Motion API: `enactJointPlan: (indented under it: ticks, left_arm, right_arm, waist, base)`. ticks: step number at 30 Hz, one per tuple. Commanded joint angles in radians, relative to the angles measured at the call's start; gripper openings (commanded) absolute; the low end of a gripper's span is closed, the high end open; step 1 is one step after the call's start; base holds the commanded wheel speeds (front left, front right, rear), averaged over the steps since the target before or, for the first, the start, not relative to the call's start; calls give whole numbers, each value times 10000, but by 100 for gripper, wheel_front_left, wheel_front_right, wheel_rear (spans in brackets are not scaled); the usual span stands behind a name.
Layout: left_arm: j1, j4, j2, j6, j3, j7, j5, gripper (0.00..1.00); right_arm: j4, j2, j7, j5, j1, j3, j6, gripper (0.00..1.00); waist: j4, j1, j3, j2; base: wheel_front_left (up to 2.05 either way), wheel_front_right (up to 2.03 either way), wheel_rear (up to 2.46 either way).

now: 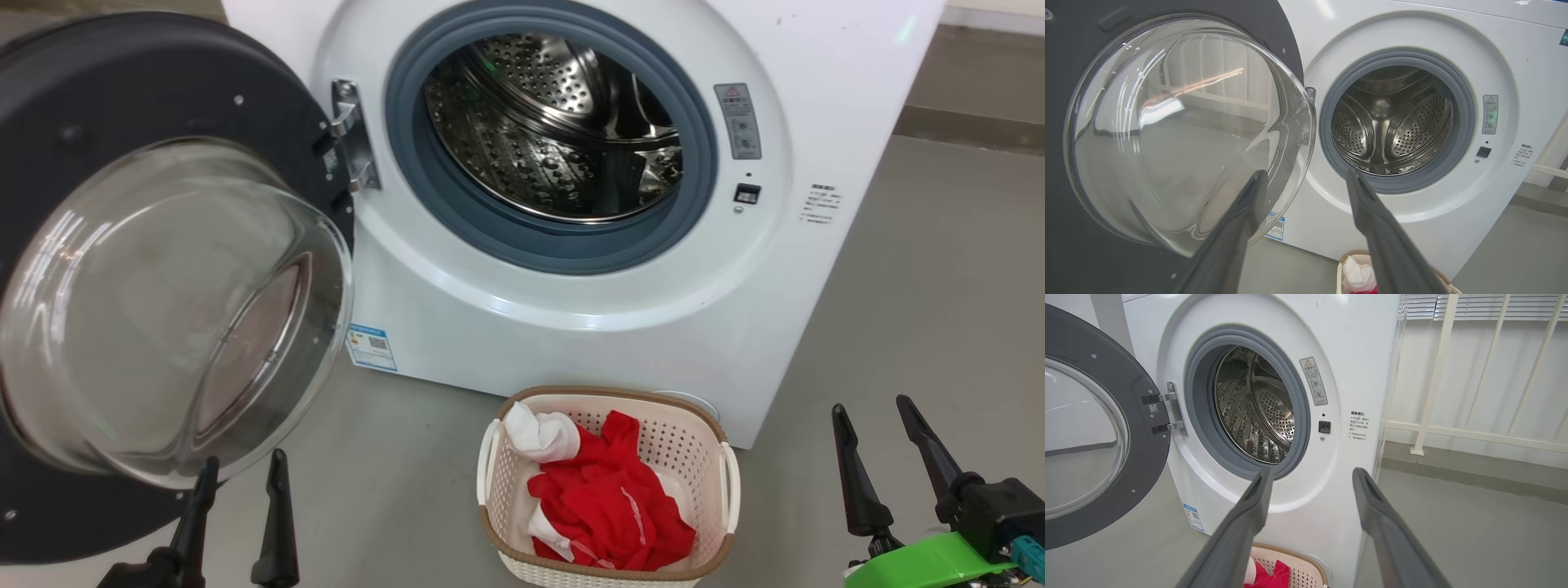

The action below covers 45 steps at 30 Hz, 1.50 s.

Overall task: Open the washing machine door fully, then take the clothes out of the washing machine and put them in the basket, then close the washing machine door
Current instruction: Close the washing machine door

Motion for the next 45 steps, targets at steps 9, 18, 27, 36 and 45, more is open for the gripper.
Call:
enactJointPlan:
  ticks: [9,18,27,36,45]
  left_arm:
    - [-98,-375,200,371,301,-27,219,30]
    - [-1275,-2203,1185,910,600,363,1125,0]
    - [-3852,-3211,2793,1530,2438,1710,951,0]
    - [-5464,-840,3986,2088,4288,2129,257,0]
    - [-6969,3233,4597,2033,5590,3707,-1637,0]
  right_arm:
    - [-251,-187,-65,42,-404,374,33,100]
    - [-160,-275,-65,78,-344,407,33,100]
    - [-124,-306,-65,61,-402,407,33,100]
    - [-61,-273,-65,72,-317,396,33,100]
    - [140,-320,-65,68,-336,517,33,100]
  waist:
    - [241,0,-12,0]
    - [181,0,-12,0]
    - [-101,0,-20,0]
    - [-337,0,46,0]
    - [-533,0,-2,0]
  base:
    - [0,0,0]
    - [0,0,0]
    - [0,0,0]
    - [0,0,0]
    - [0,0,0]
